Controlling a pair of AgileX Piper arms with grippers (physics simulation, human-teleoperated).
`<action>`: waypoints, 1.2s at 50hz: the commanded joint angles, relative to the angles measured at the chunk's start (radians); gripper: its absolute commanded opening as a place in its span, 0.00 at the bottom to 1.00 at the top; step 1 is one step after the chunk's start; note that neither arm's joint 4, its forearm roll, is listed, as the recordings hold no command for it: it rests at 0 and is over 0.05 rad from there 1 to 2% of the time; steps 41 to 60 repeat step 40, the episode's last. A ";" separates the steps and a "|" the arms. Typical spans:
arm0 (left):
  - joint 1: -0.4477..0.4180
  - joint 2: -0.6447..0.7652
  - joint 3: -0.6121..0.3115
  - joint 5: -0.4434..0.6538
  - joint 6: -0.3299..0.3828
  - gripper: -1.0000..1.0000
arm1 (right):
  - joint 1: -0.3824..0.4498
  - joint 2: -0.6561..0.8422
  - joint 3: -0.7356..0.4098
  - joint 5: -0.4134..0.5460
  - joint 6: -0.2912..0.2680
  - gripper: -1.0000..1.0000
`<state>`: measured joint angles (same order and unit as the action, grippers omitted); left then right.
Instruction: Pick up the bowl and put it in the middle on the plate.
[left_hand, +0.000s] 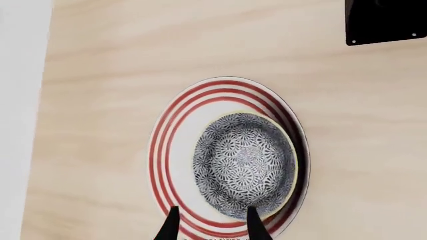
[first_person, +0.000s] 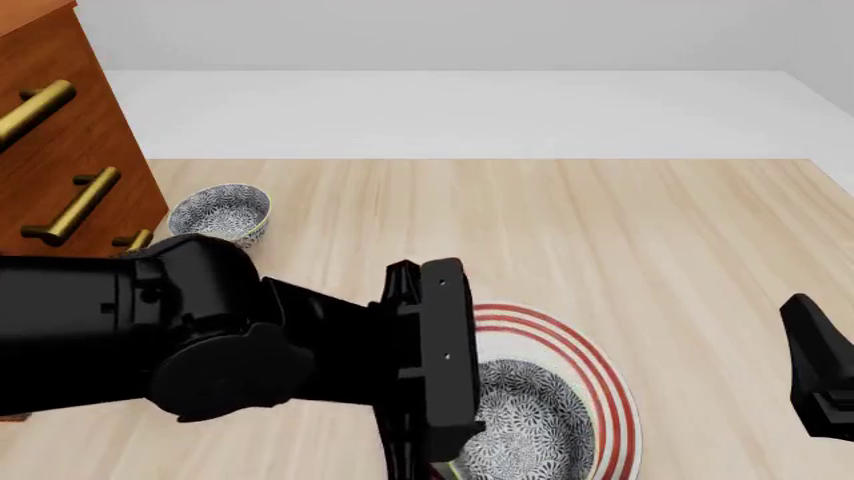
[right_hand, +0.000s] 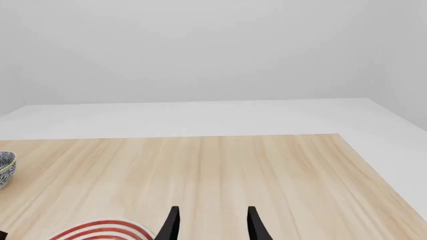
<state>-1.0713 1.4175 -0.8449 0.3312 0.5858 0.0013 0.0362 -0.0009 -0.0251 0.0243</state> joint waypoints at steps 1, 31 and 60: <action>0.047 -0.035 0.057 -0.066 -0.015 1.00 | 0.000 -0.001 0.000 0.000 0.000 1.00; 0.273 -0.172 0.332 -0.257 -0.029 1.00 | 0.000 0.000 0.000 0.000 0.000 1.00; 0.297 -0.235 0.359 -0.249 -0.102 1.00 | 0.000 0.000 0.000 0.000 0.000 1.00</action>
